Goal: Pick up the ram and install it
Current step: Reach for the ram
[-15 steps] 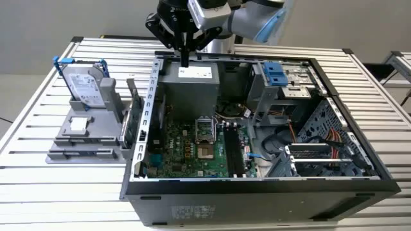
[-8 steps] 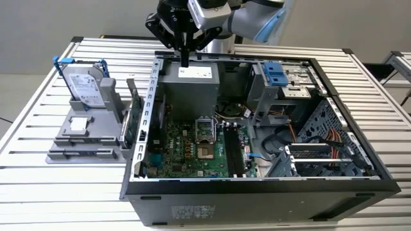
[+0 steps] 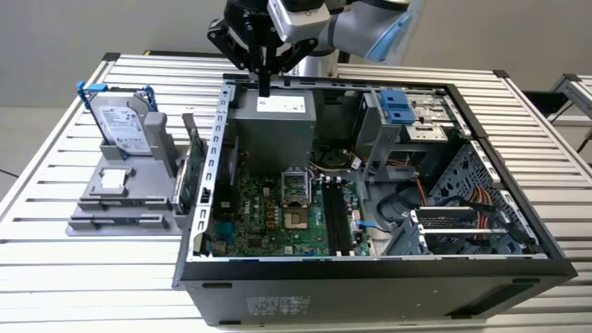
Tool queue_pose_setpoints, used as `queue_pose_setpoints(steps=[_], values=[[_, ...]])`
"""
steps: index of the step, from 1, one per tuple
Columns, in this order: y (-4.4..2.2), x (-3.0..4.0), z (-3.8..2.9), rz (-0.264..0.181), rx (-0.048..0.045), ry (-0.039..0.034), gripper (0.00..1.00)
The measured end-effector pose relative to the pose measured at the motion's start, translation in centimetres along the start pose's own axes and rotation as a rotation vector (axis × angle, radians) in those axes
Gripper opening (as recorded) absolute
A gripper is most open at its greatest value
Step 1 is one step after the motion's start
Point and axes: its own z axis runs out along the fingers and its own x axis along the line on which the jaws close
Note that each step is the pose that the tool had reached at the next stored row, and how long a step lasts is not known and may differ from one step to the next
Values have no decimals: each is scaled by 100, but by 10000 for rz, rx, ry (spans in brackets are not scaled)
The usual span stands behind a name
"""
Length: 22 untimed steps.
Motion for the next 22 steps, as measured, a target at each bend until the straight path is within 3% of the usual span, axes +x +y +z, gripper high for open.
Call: queue_pose_setpoints(steps=[22], values=[[-20,286,-6,0,-1,0,0]])
